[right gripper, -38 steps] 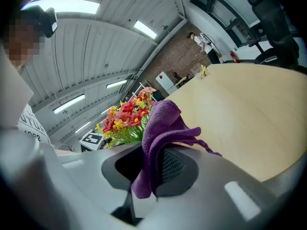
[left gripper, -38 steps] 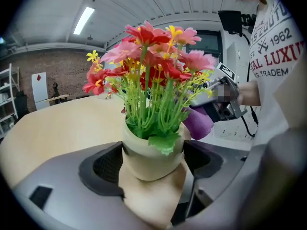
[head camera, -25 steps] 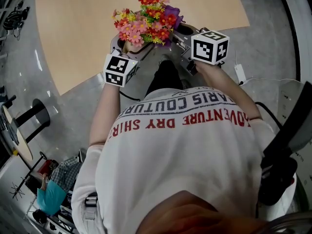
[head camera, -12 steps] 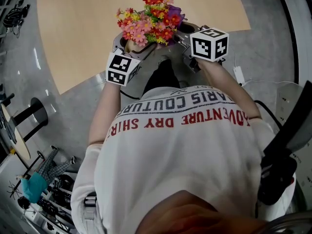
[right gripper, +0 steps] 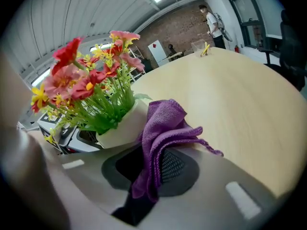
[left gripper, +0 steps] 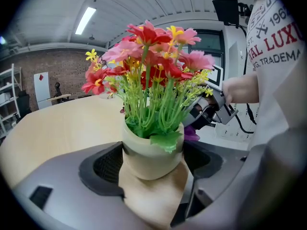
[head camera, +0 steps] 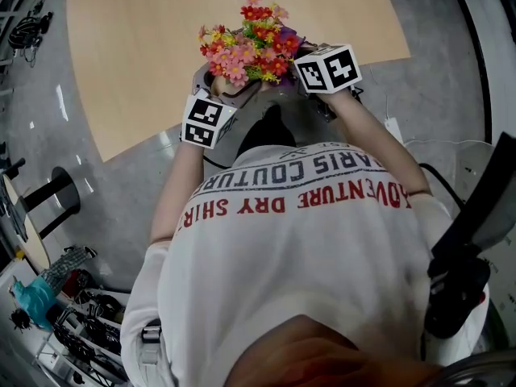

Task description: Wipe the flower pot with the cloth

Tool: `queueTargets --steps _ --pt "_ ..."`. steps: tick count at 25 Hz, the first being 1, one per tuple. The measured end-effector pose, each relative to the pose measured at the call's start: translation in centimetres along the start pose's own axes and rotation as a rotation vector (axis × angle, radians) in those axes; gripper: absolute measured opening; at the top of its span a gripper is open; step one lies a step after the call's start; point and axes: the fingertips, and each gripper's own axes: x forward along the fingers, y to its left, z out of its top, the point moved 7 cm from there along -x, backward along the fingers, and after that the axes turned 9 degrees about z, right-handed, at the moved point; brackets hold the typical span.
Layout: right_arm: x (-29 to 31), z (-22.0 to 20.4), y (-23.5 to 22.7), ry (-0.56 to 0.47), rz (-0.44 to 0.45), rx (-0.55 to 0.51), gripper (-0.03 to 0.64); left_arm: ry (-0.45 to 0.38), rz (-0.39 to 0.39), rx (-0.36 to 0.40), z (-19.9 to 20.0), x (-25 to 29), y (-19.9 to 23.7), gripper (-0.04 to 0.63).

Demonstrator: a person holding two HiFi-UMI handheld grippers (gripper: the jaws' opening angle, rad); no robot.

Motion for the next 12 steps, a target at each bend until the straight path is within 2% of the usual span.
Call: queueTargets --steps 3,7,10,12 --pt "0.1 0.1 -0.4 -0.027 0.007 0.035 0.046 -0.012 0.011 0.002 0.0 0.2 0.2 0.403" --pt "-1.1 -0.2 -0.5 -0.128 0.025 0.066 0.047 -0.016 0.046 -0.032 0.1 0.1 -0.4 0.403" --pt "-3.1 -0.6 -0.7 -0.233 0.026 0.083 0.046 -0.033 0.1 -0.094 0.4 -0.3 -1.2 0.403" --pt "-4.5 -1.2 -1.0 -0.301 0.022 0.095 0.046 -0.048 0.163 -0.127 0.4 -0.4 -1.9 0.407"
